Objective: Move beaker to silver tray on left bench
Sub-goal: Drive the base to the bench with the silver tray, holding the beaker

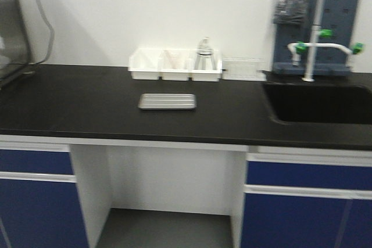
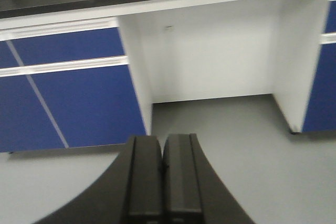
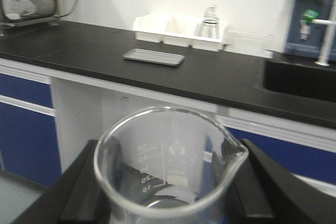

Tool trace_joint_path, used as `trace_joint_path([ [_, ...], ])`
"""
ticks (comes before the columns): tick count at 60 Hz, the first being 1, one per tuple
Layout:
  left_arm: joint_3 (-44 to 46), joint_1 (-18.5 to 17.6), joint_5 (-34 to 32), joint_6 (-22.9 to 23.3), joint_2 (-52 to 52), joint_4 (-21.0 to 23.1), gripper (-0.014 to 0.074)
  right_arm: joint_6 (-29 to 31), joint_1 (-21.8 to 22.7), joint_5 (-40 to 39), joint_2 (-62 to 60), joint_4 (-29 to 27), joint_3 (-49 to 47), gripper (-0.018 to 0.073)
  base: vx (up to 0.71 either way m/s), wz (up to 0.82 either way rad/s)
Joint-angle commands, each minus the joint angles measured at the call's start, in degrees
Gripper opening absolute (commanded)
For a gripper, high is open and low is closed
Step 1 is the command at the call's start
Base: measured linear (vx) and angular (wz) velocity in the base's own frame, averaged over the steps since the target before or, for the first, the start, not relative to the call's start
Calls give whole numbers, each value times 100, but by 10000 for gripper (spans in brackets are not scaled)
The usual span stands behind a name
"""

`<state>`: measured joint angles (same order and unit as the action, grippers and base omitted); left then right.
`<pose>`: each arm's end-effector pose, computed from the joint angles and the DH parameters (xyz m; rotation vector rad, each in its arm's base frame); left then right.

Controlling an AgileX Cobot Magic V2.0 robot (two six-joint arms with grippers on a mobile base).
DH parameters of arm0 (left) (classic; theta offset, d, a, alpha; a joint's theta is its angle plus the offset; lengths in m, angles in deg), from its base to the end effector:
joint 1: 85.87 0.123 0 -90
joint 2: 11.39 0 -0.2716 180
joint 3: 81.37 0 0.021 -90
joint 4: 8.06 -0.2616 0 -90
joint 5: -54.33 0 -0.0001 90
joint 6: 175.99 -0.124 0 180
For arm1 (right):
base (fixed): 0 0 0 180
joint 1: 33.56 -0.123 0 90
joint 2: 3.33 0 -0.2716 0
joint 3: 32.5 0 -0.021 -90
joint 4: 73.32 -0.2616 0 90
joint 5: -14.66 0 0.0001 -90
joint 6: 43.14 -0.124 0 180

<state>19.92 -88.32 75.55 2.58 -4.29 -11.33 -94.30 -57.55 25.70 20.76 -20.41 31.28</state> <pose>0.1084 -0.0021 0.1603 0.0986 1.8650 0.0437 0.1309 0.0374 0.2547 -0.2459 1.6343 0.1761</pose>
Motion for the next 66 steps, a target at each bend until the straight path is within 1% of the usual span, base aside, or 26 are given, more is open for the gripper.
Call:
trace_joint_path([
  [1,-114,-41,-432,10,-43,16,1,-13,39,-266,35,85,-181,-11,28,58],
  [22,-114,-41,-432,10,-43,16,1,-13,39,-266,35,85,-181,-11,34,53],
  [35,-114,-41,-432,10,-43,16,1,-13,39,-266,35,85,-181,-11,43,28],
  [48,-114,-41,-432,10,-43,16,1,-13,39,-266,35,85,-181,-11,50,-6],
  [66,-114,-41,-432,10,-43,16,1,-13,39,-266,35,85,-181,-11,49,-33],
])
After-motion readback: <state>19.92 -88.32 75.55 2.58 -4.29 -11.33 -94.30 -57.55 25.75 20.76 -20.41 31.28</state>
